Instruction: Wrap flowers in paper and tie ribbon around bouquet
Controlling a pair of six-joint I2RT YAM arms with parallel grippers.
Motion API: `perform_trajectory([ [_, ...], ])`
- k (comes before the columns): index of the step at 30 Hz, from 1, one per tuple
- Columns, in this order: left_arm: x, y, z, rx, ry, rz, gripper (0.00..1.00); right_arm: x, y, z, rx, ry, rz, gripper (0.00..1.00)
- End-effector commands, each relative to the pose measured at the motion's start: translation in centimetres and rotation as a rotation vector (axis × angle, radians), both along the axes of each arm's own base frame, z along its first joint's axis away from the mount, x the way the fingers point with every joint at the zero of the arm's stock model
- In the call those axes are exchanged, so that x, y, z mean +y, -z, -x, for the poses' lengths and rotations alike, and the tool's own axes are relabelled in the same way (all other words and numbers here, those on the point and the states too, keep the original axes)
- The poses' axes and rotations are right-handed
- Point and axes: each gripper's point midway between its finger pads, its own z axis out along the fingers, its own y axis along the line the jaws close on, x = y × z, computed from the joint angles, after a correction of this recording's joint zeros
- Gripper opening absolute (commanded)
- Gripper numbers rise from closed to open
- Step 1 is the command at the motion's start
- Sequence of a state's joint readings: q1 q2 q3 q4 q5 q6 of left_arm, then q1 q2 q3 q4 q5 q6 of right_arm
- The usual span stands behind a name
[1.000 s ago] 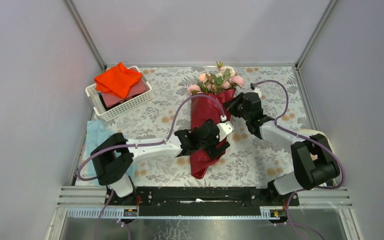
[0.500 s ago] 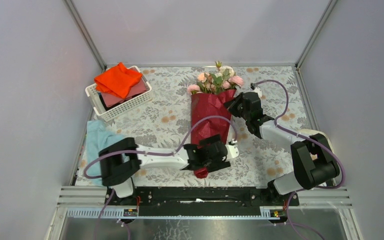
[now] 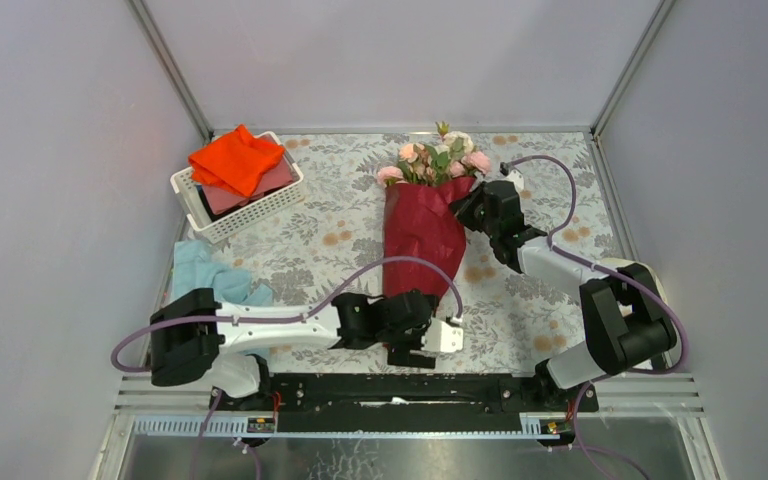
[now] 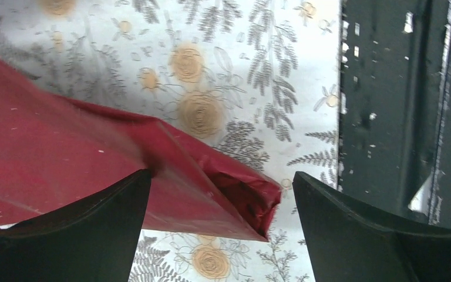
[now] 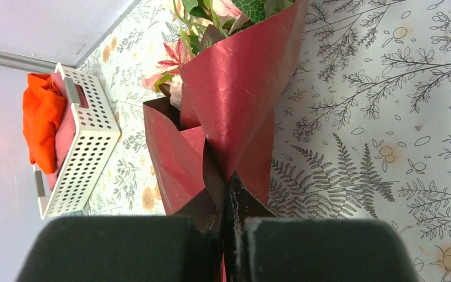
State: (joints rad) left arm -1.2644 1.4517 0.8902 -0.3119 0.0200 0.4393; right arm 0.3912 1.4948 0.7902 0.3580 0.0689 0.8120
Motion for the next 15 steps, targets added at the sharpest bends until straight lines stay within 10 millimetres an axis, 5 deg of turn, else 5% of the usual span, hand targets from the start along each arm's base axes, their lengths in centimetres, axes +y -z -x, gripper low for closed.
perform_trajectory([
  [1,0.1,1.4,1.6,-0.021,0.070,-0.042,0.99,0.1,-3.1,-2.1,-0.093,0.040,-0.006,0.00],
  [9,0.3,4.4,1.1,-0.208,0.036,-0.119,0.99,0.1,-3.1,-2.6,-0.090,0.046,0.005,0.00],
  [15,1.4,4.4,-1.6,-0.404,-0.071,-0.123,0.96,0.0,-3.5,-2.7,-0.100,0.047,0.016,0.00],
])
